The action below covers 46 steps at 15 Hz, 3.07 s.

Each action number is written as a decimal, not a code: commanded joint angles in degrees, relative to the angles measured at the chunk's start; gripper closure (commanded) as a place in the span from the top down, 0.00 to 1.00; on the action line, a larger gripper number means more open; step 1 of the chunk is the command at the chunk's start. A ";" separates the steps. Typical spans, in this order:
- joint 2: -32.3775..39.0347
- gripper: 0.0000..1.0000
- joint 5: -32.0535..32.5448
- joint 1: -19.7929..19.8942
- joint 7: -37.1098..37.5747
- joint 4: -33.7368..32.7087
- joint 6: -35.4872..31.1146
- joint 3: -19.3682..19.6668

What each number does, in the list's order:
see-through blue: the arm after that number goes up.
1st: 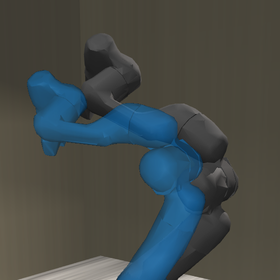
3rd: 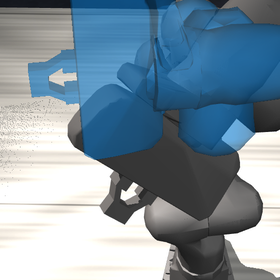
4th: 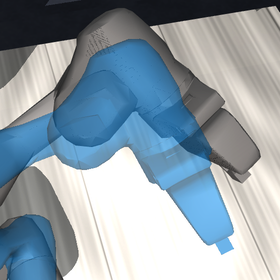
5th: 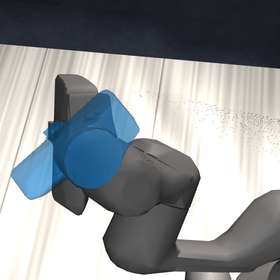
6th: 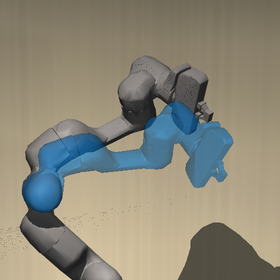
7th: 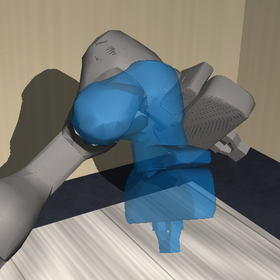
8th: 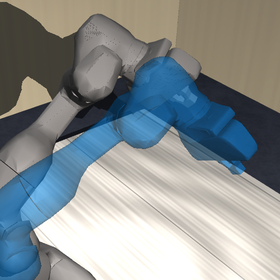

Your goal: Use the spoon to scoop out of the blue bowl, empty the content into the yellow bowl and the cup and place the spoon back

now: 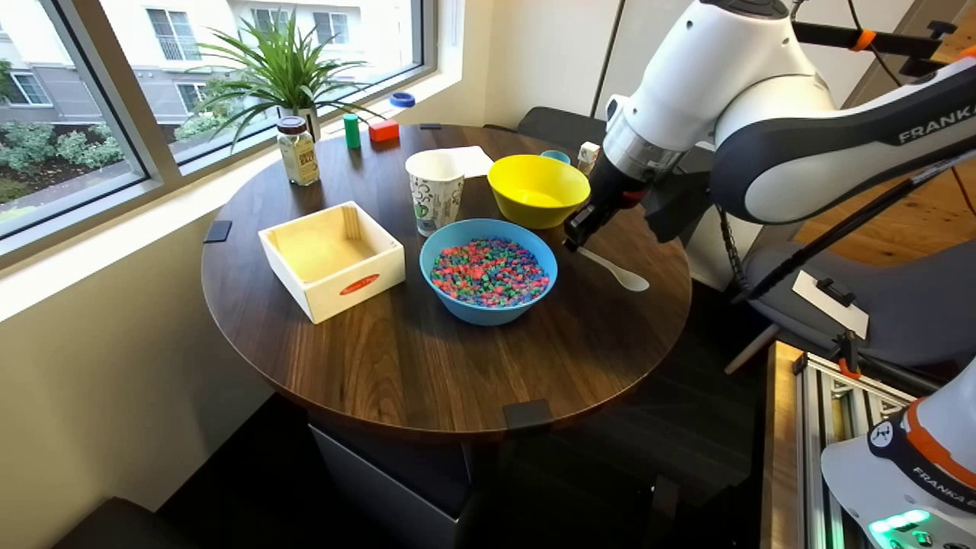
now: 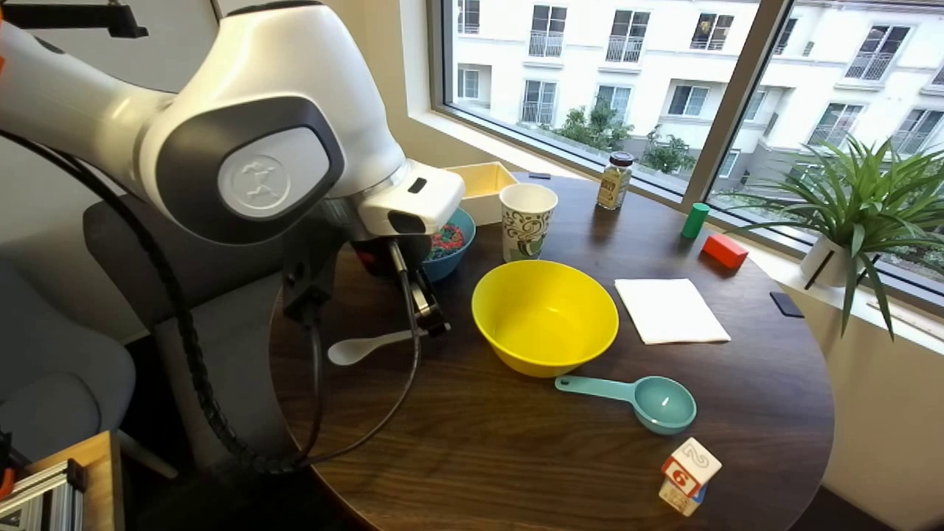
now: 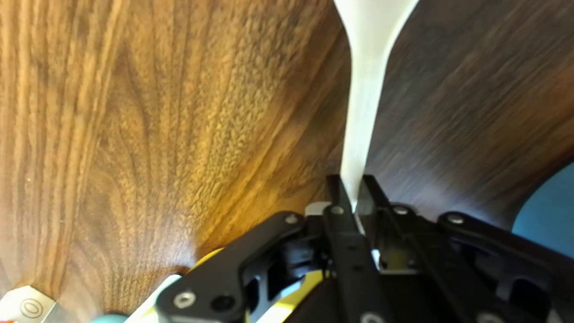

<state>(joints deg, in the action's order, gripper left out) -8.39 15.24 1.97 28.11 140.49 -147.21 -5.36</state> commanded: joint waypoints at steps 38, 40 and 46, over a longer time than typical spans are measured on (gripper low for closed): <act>8.93 0.03 45.22 -1.17 62.52 -20.70 5.32 -4.88; 9.76 0.03 46.71 -3.10 64.28 -21.36 7.58 -4.61; 12.93 0.03 51.99 -7.33 70.17 -23.96 13.54 -4.27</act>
<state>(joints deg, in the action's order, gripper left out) 2.13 63.63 -2.91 94.39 118.51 -136.63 -10.67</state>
